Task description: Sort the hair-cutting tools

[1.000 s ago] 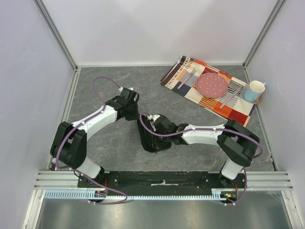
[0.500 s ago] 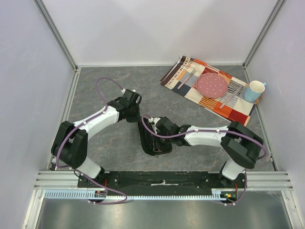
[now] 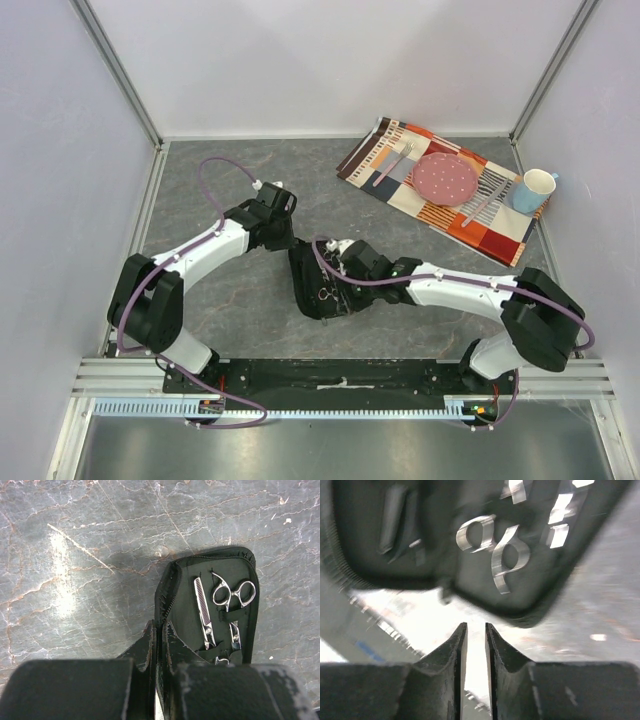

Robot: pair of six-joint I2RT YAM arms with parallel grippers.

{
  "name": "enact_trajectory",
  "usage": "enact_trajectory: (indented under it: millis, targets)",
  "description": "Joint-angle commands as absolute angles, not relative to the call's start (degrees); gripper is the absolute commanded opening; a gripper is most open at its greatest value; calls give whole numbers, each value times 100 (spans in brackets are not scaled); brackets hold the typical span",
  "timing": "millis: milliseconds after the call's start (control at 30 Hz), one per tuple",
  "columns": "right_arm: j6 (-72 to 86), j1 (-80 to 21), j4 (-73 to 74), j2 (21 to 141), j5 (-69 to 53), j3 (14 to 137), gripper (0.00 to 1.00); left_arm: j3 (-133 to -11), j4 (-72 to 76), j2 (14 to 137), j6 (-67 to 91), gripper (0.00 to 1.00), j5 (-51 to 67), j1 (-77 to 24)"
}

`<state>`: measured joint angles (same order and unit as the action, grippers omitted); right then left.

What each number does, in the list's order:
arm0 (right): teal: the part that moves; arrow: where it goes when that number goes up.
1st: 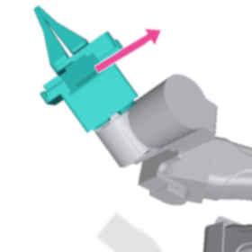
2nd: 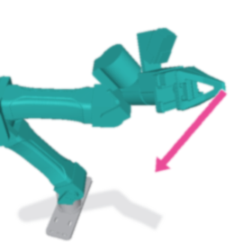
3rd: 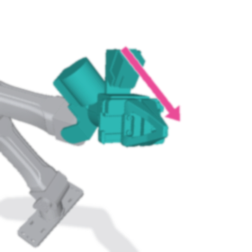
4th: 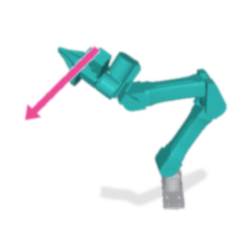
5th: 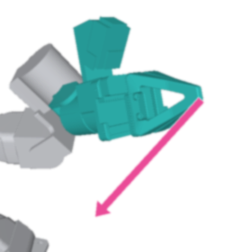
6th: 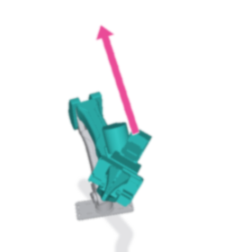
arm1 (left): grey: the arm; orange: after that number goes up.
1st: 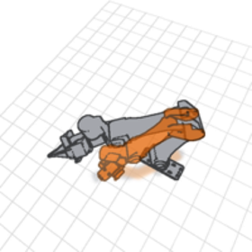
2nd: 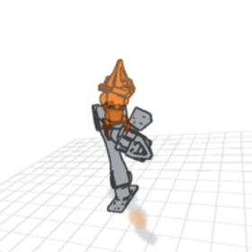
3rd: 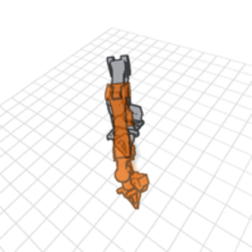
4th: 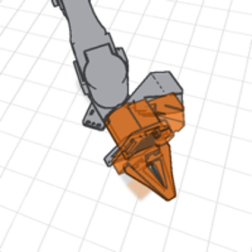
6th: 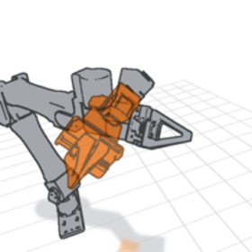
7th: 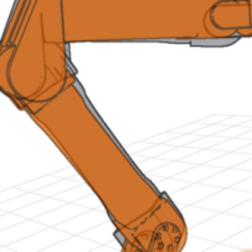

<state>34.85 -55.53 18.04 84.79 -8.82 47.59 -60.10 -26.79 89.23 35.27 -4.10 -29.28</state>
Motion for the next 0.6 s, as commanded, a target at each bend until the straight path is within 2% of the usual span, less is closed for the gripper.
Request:
enact_trajectory:
  millis: [0, 33, 100, 167, 200, 300, 333, 567]
  targets:
    - [3165, -4993, 1934, 8271, 640, 4870, 35, -6363, -2505, 8956, 3279, 2, -571, -2900]
    - [3138, -4914, 1838, 8271, 772, 4852, 40, -6381, -2531, 8965, 3244, 3, -563, -2900]
    - [3050, -4729, 1741, 8253, 1097, 4825, 43, -6398, -2531, 8939, 3173, 6, -458, -2900]
    - [3024, -4554, 1574, 8297, 1274, 4808, 42, -6425, -2514, 8895, 3103, 8, -387, -2900]
    - [3032, -4483, 1521, 8323, 1335, 4808, 40, -6442, -2488, 8860, 3076, 9, -300, -2900]
    - [3023, -4237, 1232, 8560, 1196, 4878, 16, -6469, -2452, 8877, 2997, 12, -159, -2900]
    - [3032, -4202, 1196, 8639, 1143, 4913, 1, -6512, -2452, 8894, 2971, 12, -123, -2900]
    - [3217, -4175, 827, 9272, 493, 5028, 0, -6557, -2435, 9123, 2874, 13, -35, -2900]
